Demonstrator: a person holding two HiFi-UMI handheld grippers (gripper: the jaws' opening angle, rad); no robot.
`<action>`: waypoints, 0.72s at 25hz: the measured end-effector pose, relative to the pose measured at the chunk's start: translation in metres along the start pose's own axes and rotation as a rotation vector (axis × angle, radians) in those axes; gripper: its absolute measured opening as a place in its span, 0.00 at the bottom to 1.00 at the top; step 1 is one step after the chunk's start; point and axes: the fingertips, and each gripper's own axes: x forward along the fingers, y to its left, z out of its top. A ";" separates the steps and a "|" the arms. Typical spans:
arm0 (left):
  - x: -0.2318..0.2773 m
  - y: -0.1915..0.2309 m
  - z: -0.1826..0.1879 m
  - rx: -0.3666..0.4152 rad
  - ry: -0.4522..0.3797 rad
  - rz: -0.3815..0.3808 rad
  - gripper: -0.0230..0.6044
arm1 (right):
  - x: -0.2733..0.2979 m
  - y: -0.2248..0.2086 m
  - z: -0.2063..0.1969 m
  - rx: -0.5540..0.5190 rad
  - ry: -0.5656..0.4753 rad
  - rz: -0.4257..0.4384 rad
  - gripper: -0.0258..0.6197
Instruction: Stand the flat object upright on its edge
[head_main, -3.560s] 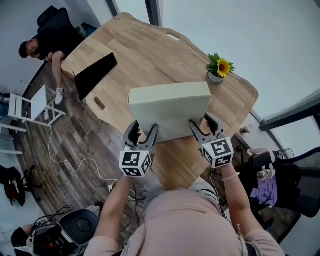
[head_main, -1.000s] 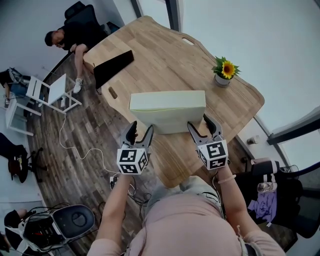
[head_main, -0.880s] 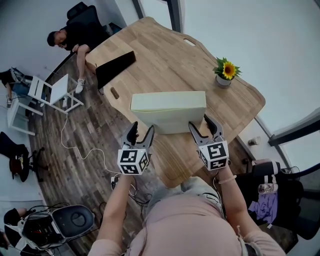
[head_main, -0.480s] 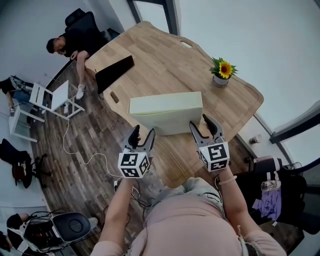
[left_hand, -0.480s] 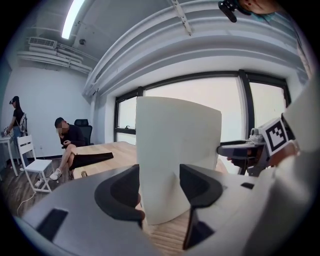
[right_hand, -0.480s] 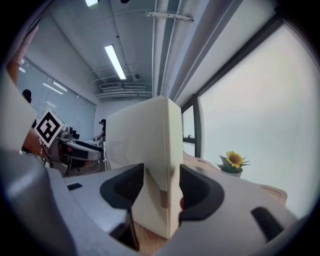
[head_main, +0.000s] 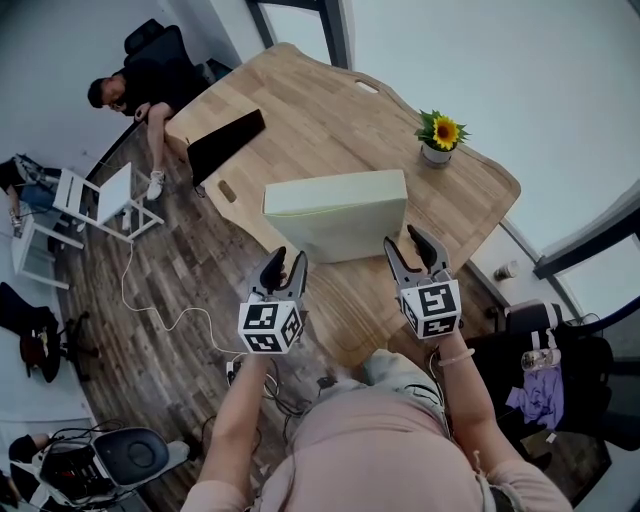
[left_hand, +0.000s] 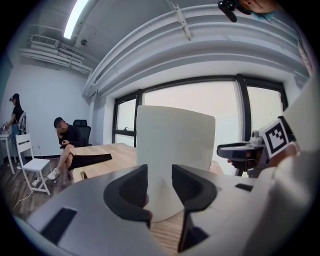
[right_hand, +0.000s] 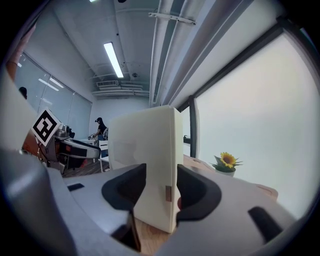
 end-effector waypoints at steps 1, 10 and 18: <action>-0.002 -0.001 0.000 0.000 -0.002 -0.003 0.27 | -0.002 0.002 0.000 -0.001 0.001 -0.005 0.33; -0.025 -0.005 0.004 0.001 -0.030 -0.010 0.16 | -0.023 0.022 0.005 -0.016 0.002 -0.014 0.27; -0.053 -0.013 0.005 0.007 -0.069 0.012 0.11 | -0.043 0.039 0.004 -0.011 0.005 -0.011 0.20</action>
